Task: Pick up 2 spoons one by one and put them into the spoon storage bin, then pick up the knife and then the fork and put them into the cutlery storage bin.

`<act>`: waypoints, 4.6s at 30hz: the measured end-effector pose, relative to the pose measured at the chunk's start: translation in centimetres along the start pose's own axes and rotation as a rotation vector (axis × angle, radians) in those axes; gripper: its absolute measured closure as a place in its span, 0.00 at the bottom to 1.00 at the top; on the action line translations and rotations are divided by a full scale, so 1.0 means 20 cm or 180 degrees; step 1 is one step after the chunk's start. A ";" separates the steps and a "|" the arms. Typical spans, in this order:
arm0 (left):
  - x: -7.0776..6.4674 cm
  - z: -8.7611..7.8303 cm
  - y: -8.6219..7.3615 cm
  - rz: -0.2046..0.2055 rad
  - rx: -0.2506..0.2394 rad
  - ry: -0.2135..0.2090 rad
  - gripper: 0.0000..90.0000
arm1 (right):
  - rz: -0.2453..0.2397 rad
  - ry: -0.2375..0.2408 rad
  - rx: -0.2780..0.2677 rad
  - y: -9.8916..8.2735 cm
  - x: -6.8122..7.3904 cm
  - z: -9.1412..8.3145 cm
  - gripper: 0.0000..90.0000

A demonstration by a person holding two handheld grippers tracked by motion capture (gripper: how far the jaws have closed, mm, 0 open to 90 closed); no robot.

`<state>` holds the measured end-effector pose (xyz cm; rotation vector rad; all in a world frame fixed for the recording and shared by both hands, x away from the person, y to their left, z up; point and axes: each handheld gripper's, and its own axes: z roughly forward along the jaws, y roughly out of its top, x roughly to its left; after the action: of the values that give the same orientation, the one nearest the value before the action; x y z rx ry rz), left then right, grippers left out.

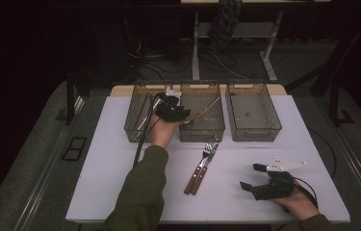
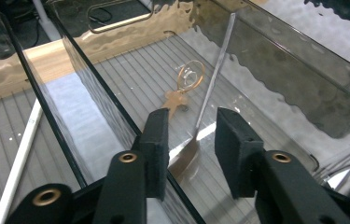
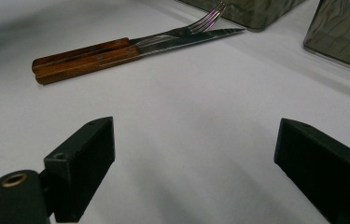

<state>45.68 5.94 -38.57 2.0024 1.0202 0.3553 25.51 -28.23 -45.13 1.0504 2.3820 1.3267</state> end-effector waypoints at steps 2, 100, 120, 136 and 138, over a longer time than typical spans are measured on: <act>0.00 -0.01 0.00 0.0024 0.0011 -0.0004 0.67 | 0.0000 -0.0001 0.0001 0.00 0.00 0.00 0.13; -0.41 -0.32 -0.72 0.0980 0.0696 -0.1483 0.99 | 0.0012 -0.0068 0.0019 0.00 -0.01 0.01 0.13; -0.59 -0.23 -0.68 0.1155 0.0689 -0.1771 0.99 | 0.0015 -0.0067 0.0016 0.00 -0.01 0.00 0.13; -0.68 -0.12 -0.63 0.1210 0.0617 -0.1799 0.99 | 0.0015 -0.0067 0.0013 0.00 -0.01 0.00 0.13; -0.69 -0.11 -0.62 0.1210 0.0601 -0.1789 0.99 | 0.0020 -0.0068 0.0011 0.00 -0.01 0.00 0.13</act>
<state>29.20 0.53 -45.41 2.2791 0.3302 -0.1169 25.63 -28.39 -45.11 1.0683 2.3682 1.3073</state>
